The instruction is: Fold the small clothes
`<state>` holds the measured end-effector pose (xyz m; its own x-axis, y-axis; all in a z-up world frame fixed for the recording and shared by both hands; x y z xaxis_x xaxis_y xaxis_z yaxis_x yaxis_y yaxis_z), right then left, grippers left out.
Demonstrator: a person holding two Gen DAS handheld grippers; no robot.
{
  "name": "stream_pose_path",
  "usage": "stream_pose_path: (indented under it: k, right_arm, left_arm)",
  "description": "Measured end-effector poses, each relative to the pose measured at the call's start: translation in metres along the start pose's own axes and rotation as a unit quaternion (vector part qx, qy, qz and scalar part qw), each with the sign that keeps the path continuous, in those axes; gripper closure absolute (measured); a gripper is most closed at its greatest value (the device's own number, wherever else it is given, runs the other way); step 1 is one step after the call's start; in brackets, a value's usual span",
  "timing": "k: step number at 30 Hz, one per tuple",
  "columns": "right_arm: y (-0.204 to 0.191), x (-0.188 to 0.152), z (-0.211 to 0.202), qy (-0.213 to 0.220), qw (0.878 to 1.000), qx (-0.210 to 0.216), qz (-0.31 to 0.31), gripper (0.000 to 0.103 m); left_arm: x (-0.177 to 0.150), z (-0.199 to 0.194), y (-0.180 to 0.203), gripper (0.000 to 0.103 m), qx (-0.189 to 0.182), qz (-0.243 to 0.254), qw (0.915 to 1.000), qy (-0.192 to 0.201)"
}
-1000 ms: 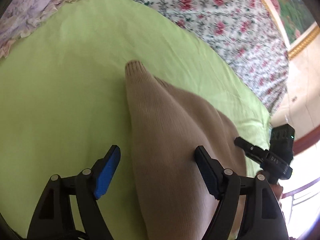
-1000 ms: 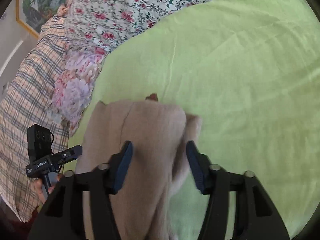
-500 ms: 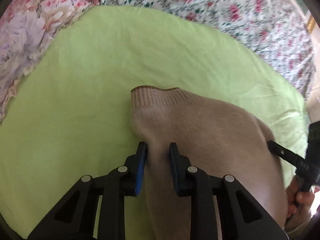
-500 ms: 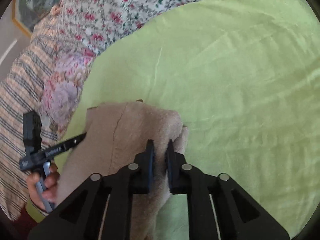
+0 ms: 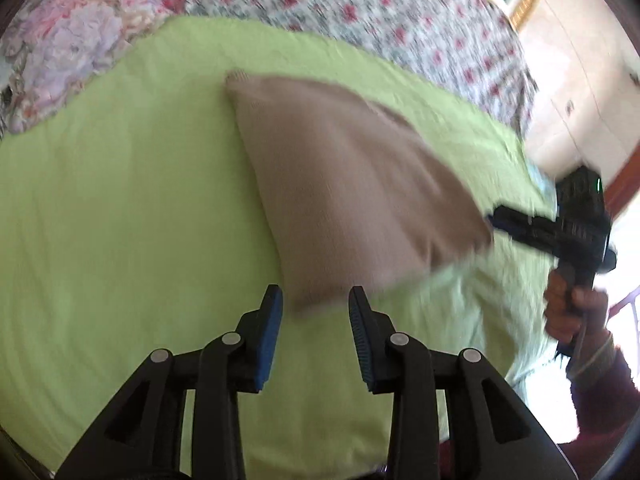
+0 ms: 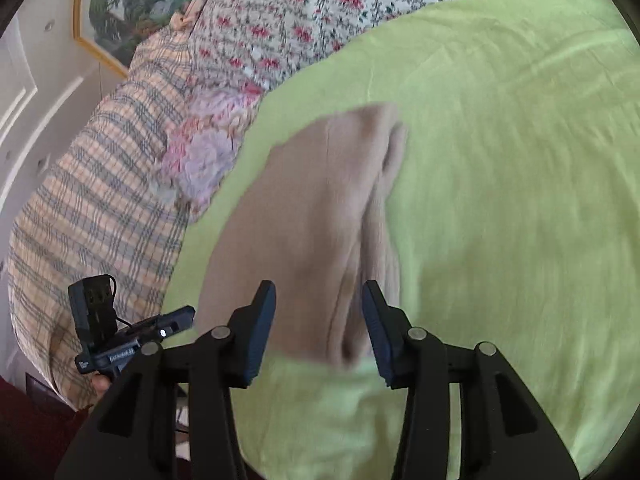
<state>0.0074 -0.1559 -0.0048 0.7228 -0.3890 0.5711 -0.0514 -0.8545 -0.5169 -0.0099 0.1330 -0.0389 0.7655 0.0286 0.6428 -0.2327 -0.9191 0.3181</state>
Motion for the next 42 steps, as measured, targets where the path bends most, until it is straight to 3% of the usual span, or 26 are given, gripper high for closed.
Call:
stream_pose_path:
  k: [4, 12, 15, 18, 21, 22, 23, 26, 30, 42]
  right_arm:
    - [-0.012, -0.01, 0.012, -0.004, 0.999, -0.018, -0.031, 0.057]
    - [-0.012, -0.019, 0.025, -0.011, 1.0, -0.01, -0.021, 0.059]
    - [-0.018, -0.02, 0.024, -0.011, 1.0, 0.009, -0.022, 0.095]
    - [-0.027, -0.011, 0.019, -0.001, 0.999, 0.025, -0.021, 0.097]
    - [-0.035, 0.009, -0.012, 0.054, 0.996, 0.076, 0.0, 0.097]
    - [-0.036, 0.013, -0.021, 0.066, 0.995, 0.081, 0.002, 0.098]
    - [-0.035, 0.014, -0.023, 0.066, 0.995, 0.076, 0.0, 0.098]
    - [-0.017, 0.0, -0.009, 0.029, 0.999, -0.006, -0.018, 0.098]
    - [0.009, -0.032, 0.022, -0.029, 0.994, -0.102, -0.035, 0.098]
    - [0.018, -0.037, 0.042, -0.035, 0.987, -0.15, -0.036, 0.098]
  left_arm:
    - [-0.014, 0.016, 0.011, 0.068, 0.036, 0.015, 0.9992, -0.006]
    - [0.006, 0.025, 0.012, 0.066, 0.041, -0.007, 0.9987, 0.031]
    - [0.007, 0.021, 0.008, 0.065, 0.082, -0.001, 0.9958, 0.039]
    - [0.012, 0.028, -0.001, 0.066, 0.109, -0.028, 0.9924, 0.049]
    - [0.019, 0.026, -0.004, 0.091, 0.163, -0.038, 0.9838, 0.064]
    - [0.02, 0.022, -0.002, 0.091, 0.176, -0.033, 0.9812, 0.072]
    - [0.02, 0.02, 0.003, 0.091, 0.186, -0.023, 0.9794, 0.076]
    - [0.01, 0.027, 0.016, 0.093, 0.207, 0.007, 0.9768, 0.055]
    - [0.001, 0.035, 0.012, 0.094, 0.201, -0.01, 0.9792, 0.027]
    - [-0.002, 0.043, 0.008, 0.094, 0.172, -0.019, 0.9849, 0.006]
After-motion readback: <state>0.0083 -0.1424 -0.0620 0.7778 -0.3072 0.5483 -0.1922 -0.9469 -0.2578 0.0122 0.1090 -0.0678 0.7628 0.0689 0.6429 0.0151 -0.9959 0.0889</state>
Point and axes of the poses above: each gripper's, at about its wrist camera, not at the fingertips, and z roughly the way its jaws point, y to its right, x to its top, the point moved 2 cm from there along z, roughly the way its jaws point, and after that the axes turned 7 degrees about y, right-handed, at the moved point
